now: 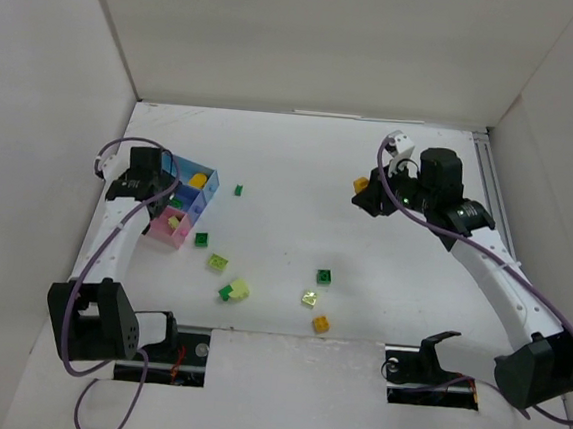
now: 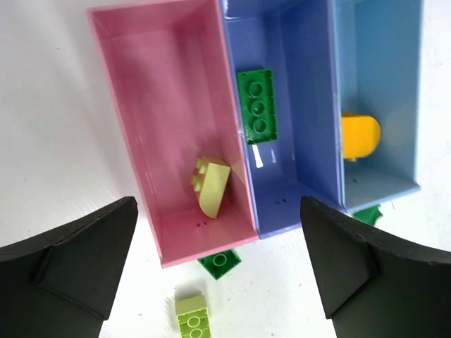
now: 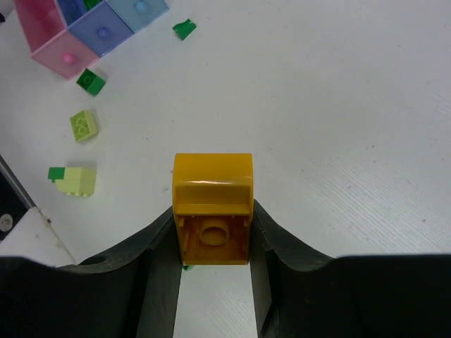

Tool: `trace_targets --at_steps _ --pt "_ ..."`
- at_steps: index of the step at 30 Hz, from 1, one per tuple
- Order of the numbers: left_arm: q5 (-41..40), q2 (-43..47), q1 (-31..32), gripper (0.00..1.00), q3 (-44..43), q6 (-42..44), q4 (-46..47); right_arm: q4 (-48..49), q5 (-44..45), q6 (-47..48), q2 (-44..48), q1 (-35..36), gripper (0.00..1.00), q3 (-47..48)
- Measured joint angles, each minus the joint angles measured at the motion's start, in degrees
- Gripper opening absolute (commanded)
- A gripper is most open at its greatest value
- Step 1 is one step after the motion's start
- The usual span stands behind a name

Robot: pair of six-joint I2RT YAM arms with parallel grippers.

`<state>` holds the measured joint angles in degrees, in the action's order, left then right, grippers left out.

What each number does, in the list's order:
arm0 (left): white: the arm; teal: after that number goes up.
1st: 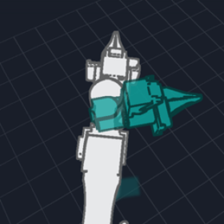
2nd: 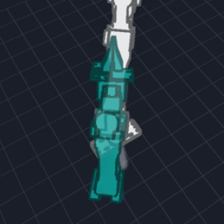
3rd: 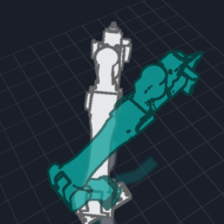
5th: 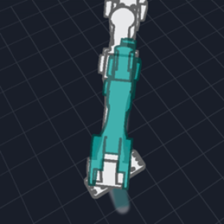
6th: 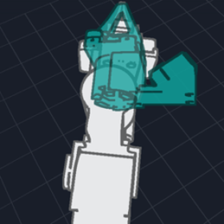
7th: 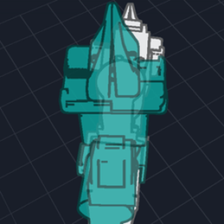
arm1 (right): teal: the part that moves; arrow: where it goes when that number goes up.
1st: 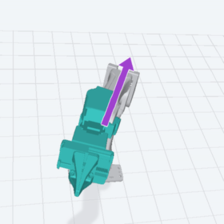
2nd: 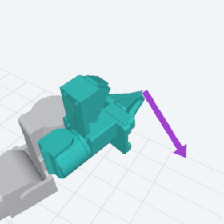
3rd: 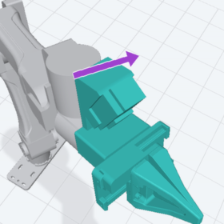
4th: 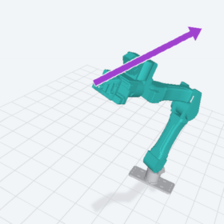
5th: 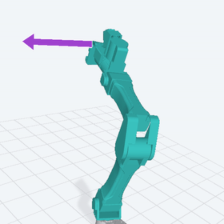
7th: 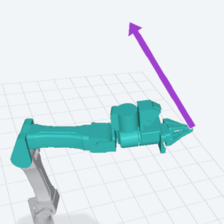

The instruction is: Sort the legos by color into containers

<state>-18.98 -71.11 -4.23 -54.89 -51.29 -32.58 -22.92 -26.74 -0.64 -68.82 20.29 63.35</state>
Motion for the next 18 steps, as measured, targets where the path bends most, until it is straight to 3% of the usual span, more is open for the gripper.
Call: trace_targets --at_steps 11,18 --pt "6.3 2.1 0.3 1.0 0.0 5.5 2.7 -0.4 0.2 0.0 0.2 1.3 0.0 -0.5" --pt "9.2 4.2 4.8 1.0 -0.1 7.7 4.3 -0.2 3.1 0.0 -1.2 5.4 0.0 -0.1"
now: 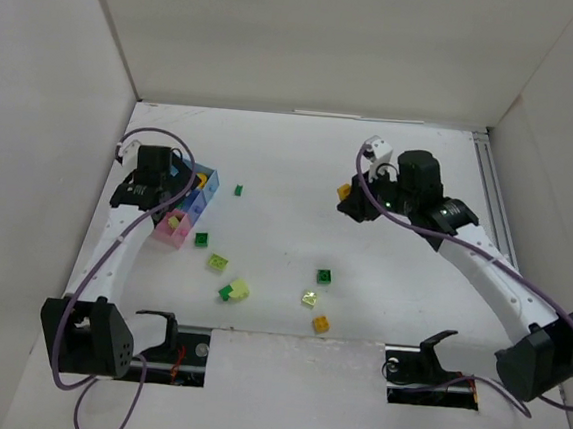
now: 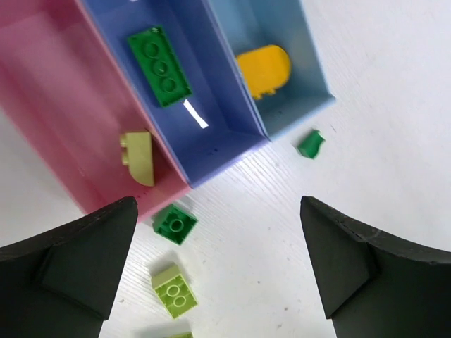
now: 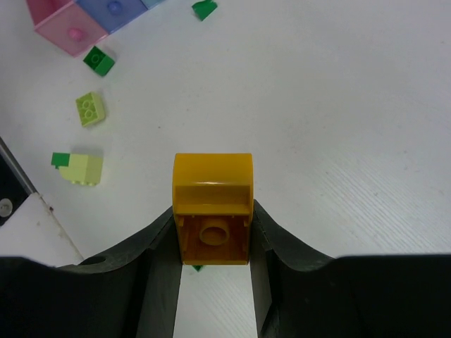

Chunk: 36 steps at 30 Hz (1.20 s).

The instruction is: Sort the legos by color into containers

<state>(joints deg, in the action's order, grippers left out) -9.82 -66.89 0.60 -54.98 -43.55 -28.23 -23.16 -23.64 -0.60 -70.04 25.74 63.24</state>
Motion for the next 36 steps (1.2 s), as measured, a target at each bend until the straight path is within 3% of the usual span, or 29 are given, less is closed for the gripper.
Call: trace_targets --at_steps 5,9,15,22,36 --pt "0.9 1.6 4.2 1.0 -0.2 0.2 0.2 0.7 1.6 0.2 -8.4 5.4 0.0 4.4" --pt "0.6 4.7 5.0 1.0 -0.2 -0.5 0.0 1.5 2.4 0.6 -19.5 9.2 0.0 14.2" --pt "-2.9 6.4 4.7 1.0 -0.3 -5.7 -3.5 3.3 0.9 2.4 -42.2 15.7 0.0 41.1" --pt "-5.4 1.9 -1.2 1.0 -3.0 -9.7 -8.7 5.2 1.5 3.2 -70.8 20.4 0.0 77.4" --pt "-7.0 5.6 -1.8 1.0 -3.1 -12.0 -10.6 31.6 11.5 -2.0 -87.5 27.6 0.01 83.8"
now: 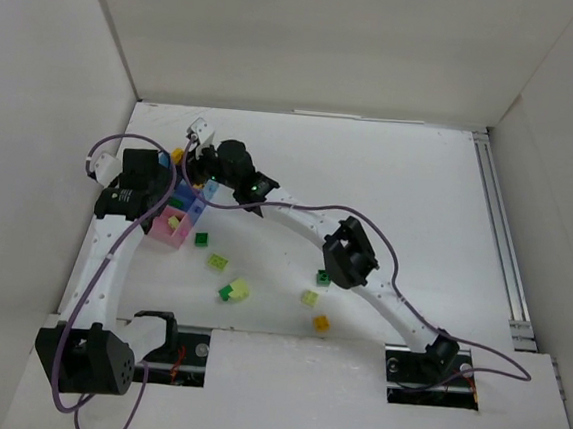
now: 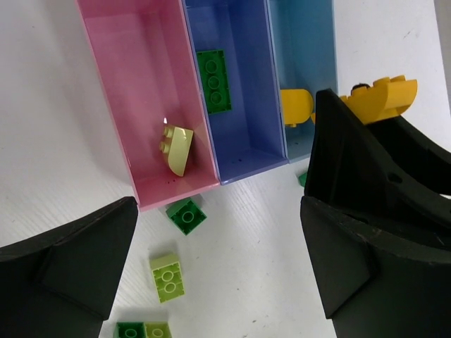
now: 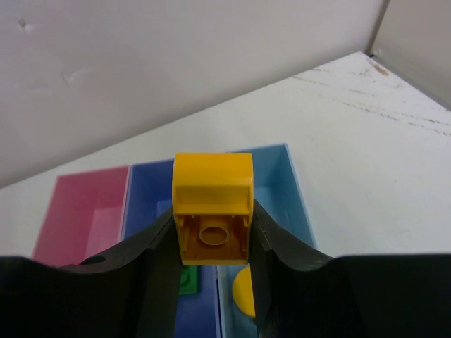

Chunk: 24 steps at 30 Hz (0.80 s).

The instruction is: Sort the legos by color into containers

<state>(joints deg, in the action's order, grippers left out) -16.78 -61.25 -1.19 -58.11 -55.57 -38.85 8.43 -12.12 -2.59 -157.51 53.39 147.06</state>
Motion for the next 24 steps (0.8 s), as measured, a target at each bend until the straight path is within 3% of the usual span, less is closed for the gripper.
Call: trace_targets --at_steps 9,12,19,24 --pt "0.3 0.1 0.0 1.0 0.0 0.7 0.0 6.1 3.7 -2.6 -3.7 -0.5 0.2 1.1" --pt "0.3 0.1 0.0 1.0 0.0 1.1 0.0 6.4 4.2 -2.9 -3.8 -0.8 0.37 1.1" --pt "0.3 0.1 0.0 1.0 0.0 1.3 0.0 7.2 4.2 -3.5 -3.8 -0.8 0.61 1.3" --pt "0.3 0.1 0.0 1.0 0.0 1.5 0.0 7.6 4.0 -3.5 -3.8 -0.8 0.68 1.3"
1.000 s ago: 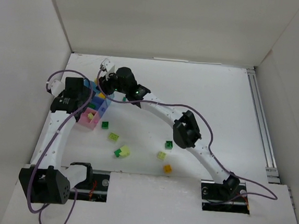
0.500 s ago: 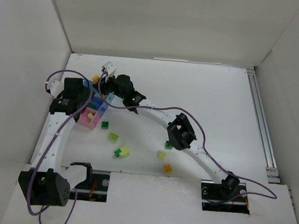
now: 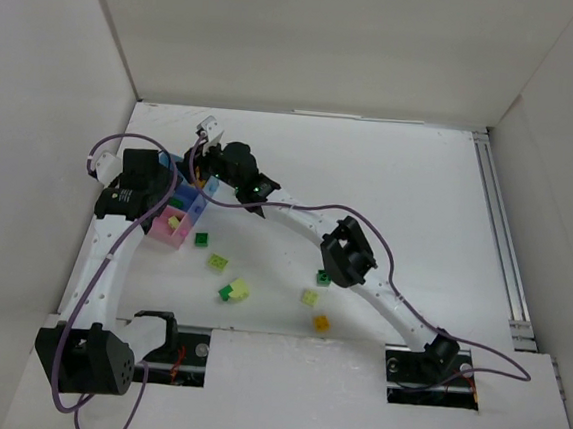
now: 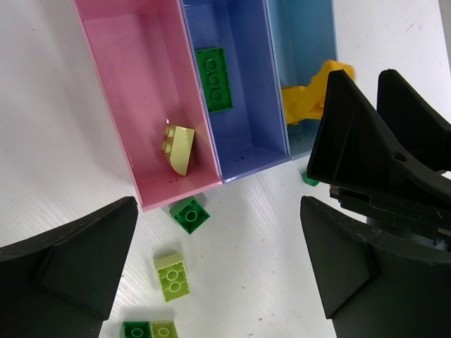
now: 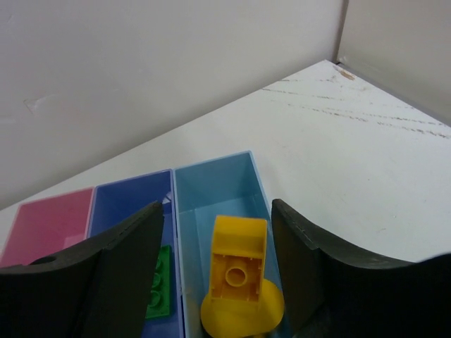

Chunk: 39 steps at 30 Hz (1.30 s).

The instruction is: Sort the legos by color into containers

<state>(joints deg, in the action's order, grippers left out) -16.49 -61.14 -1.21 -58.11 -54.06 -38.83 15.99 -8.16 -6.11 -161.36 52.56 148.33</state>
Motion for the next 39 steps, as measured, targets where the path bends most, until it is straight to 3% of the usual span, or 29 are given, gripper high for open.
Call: trace_targets --at_steps 17,29,34,39 --pt "0.4 0.0 0.0 1.0 0.0 0.4 0.0 1.3 -0.9 0.7 1.0 0.0 0.71 -5.3" --pt "2.3 0.0 0.0 1.0 0.0 3.8 0.1 1.4 -1.0 1.6 8.1 0.0 0.71 -12.7" --pt "5.3 0.3 0.0 1.0 0.0 7.1 1.1 2.5 -1.0 2.3 17.1 -0.4 0.71 -24.2" --pt "7.3 1.3 4.4 1.0 0.0 9.6 3.3 5.7 -0.9 2.6 34.0 -3.2 0.75 -47.3"
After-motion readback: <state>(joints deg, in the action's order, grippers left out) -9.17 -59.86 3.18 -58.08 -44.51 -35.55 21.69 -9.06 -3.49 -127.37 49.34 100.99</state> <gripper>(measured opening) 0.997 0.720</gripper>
